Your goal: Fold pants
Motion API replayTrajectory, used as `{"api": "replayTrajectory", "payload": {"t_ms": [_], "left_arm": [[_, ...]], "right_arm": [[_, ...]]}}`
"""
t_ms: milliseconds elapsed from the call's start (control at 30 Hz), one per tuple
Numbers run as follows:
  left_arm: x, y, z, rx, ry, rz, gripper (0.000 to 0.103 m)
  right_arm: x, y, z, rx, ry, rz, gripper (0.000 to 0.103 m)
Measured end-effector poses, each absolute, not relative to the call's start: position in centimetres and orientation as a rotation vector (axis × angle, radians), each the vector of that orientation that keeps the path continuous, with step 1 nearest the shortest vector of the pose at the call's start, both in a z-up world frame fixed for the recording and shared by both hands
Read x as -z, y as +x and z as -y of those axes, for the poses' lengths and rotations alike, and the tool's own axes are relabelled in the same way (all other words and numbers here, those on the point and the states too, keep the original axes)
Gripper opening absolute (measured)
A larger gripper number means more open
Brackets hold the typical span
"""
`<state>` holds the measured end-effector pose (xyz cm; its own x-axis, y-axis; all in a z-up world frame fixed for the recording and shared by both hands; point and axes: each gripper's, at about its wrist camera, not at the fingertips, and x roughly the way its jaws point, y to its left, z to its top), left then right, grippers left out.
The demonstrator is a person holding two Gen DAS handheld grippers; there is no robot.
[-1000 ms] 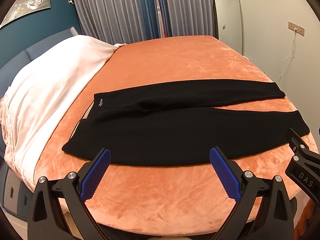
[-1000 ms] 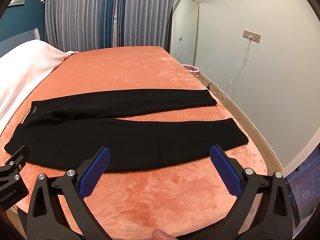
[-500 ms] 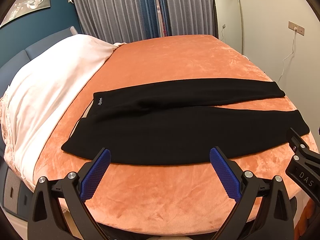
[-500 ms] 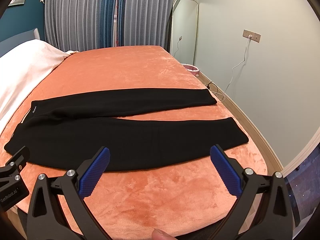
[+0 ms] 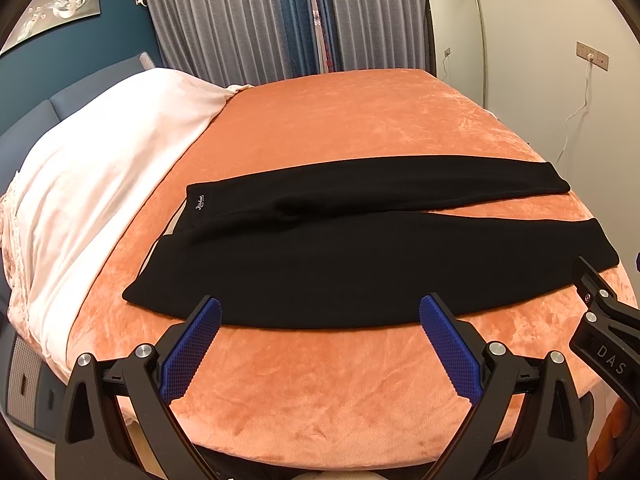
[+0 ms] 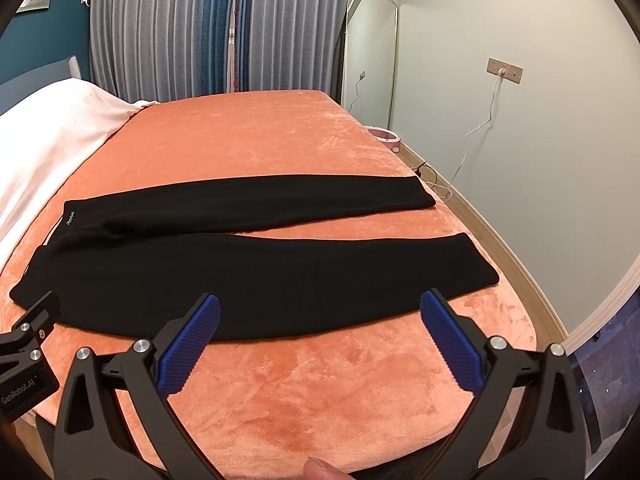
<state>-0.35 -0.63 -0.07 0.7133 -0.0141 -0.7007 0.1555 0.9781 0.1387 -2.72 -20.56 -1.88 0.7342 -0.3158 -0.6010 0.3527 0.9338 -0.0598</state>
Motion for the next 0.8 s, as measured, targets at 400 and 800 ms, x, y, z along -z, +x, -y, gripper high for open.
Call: {"api": "replayTrajectory", "payload": {"t_ms": [400, 800], "left_arm": [[0.14, -0.38, 0.56, 0.097, 0.194, -0.776, 0.098], [0.27, -0.23, 0.75, 0.098, 0.199, -0.78, 0.098]], "right_arm": [[2.0, -2.67, 20.5, 0.362, 0.058, -0.653, 0.098], [2.07, -2.32, 20.74, 0.365, 0.062, -0.659, 0.098]]}}
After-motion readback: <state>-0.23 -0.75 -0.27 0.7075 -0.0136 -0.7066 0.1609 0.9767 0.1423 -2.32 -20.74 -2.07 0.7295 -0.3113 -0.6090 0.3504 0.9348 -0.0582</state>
